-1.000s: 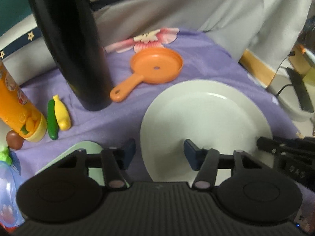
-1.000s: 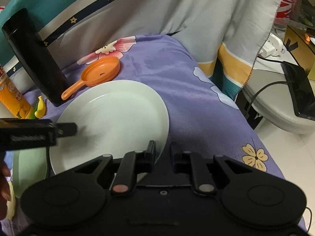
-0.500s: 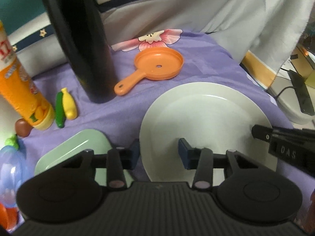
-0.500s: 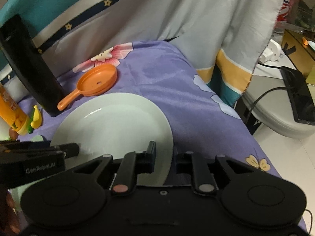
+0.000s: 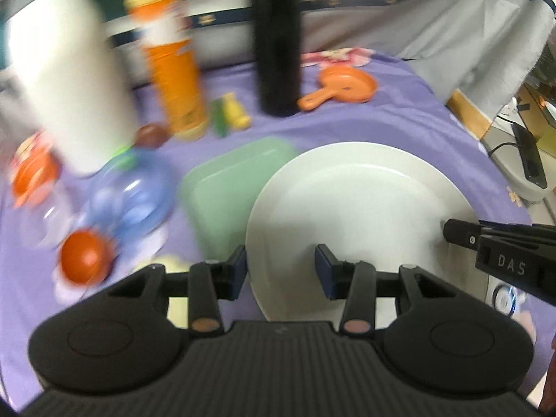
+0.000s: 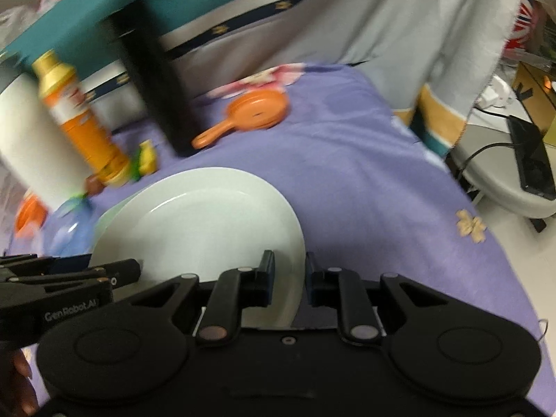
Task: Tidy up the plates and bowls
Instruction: 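Carry the white plate with both tools toward the open cloth and lower it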
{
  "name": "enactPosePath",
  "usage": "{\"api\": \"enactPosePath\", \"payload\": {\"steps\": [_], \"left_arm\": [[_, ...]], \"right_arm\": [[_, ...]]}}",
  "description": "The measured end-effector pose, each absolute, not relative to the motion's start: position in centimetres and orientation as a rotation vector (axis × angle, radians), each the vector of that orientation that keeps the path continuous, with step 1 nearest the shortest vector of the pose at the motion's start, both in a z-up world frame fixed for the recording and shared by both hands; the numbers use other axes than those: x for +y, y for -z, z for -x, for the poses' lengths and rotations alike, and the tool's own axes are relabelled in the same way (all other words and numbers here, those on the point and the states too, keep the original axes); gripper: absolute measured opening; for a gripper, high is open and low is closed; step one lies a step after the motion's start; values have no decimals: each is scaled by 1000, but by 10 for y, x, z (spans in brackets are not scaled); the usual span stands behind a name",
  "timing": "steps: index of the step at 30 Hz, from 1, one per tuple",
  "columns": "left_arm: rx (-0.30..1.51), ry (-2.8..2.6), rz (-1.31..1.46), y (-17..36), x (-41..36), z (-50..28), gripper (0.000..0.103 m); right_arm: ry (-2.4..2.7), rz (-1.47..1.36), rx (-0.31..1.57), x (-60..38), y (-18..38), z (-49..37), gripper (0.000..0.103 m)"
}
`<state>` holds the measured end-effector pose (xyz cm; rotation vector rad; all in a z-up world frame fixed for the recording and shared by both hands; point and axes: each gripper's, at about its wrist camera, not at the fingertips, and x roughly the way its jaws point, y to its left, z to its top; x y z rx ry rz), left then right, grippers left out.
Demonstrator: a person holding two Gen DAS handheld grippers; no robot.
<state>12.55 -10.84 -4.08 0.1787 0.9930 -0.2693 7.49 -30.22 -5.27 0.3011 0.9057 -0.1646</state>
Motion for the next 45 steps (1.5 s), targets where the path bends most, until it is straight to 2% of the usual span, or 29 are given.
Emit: {"api": "enactPosePath", "payload": {"steps": [13,23,38,45], "left_arm": [[987,97,-59,24,34,-34,41],[1014,11,14,37,119,15,41],[1098,-34,58,89,162,20,41],[1083,-27,53,93,158,19,48]], "right_arm": [[-57,-197,948,-165,27,-23,19],[-176,-83,1007,-66,29,-1,19],[-239,54,1111,-1,72,-7,19],[-232,74,1096,1,76,-8,19]]}}
